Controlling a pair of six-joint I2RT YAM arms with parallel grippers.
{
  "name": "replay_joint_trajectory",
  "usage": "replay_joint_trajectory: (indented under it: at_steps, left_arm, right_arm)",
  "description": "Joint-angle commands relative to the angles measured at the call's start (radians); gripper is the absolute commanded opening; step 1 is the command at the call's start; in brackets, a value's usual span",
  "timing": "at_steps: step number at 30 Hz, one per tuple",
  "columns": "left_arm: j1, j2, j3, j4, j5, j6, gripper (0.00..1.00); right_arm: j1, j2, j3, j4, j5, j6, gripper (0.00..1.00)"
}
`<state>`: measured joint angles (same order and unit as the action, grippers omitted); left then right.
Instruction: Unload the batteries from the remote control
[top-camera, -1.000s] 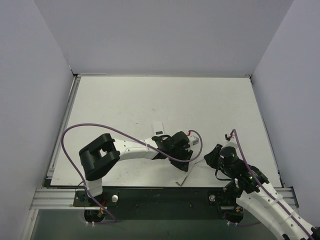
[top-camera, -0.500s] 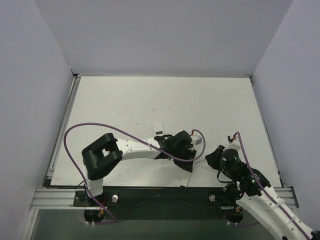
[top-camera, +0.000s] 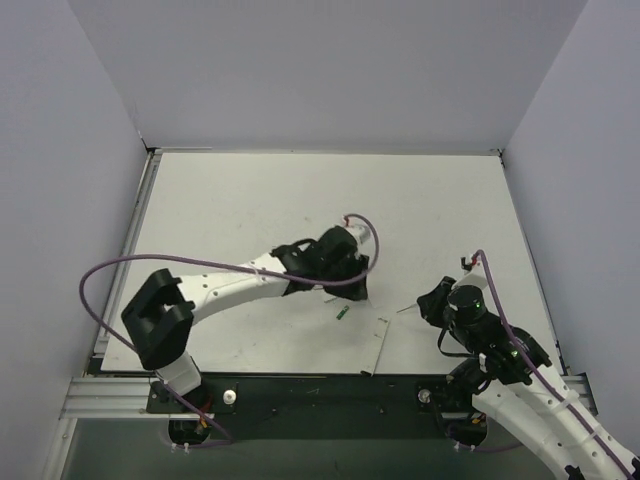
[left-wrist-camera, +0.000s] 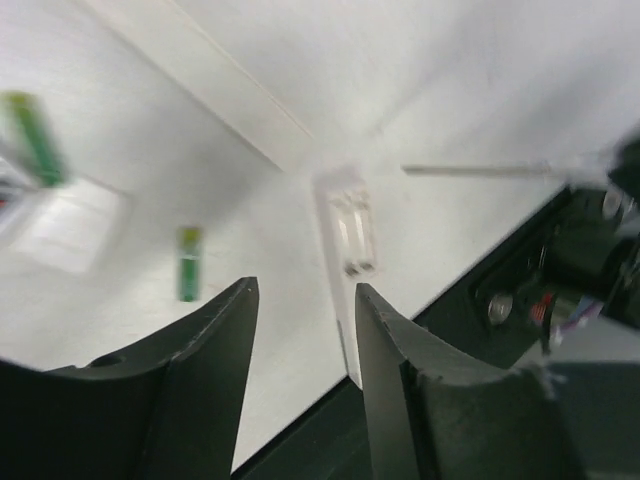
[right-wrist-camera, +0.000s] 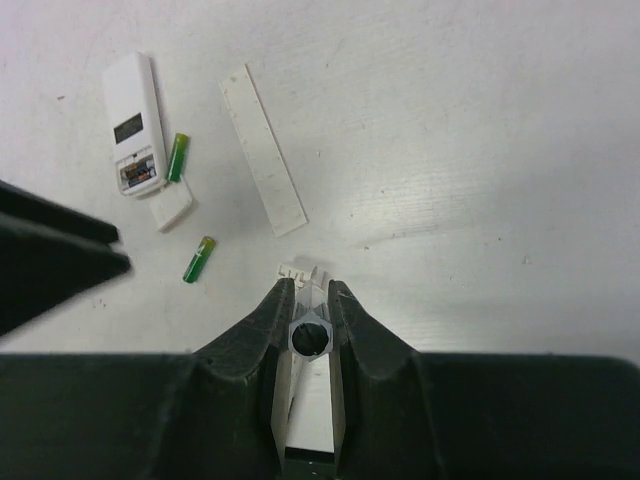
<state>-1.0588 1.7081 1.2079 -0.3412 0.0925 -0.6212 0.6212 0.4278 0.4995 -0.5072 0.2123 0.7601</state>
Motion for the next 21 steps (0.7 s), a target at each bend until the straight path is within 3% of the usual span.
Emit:
replay_joint_trajectory:
  at_steps: [1,3,5,9,15,21]
  left_arm:
    - [0.241,-0.097,0.087,-0.215,-0.114,-0.064,0.56]
    - [0.360,-0.094,0.105,-0.274,-0.140,-0.078,0.59]
    - [0.419,-0.094,0.114,-0.282,-0.169,-0.081,0.66]
    - [0.520,-0.062,0.156,-0.282,-0.198,-0.063,0.70]
    - [0.523,0.085,0.287,-0.343,-0.214,0.034,0.70]
    - [0.487,0.182,0.320,-0.309,-0.162,0.080,0.70]
  right_arm:
    - [-0.003,0.023,0.059,-0.024,0.075,-0.057,0.00]
    - [-0.002,0.019,0.065,-0.016,0.065,-0.065,0.00]
    - [-0.003,0.011,0.070,-0.007,0.058,-0.074,0.00]
    - [-0.002,-0.015,0.071,-0.008,0.041,-0.094,0.00]
    - [-0.002,-0.038,0.054,-0.008,0.032,-0.096,0.00]
    - [0.000,-0.046,0.042,0.001,0.019,-0.100,0.00]
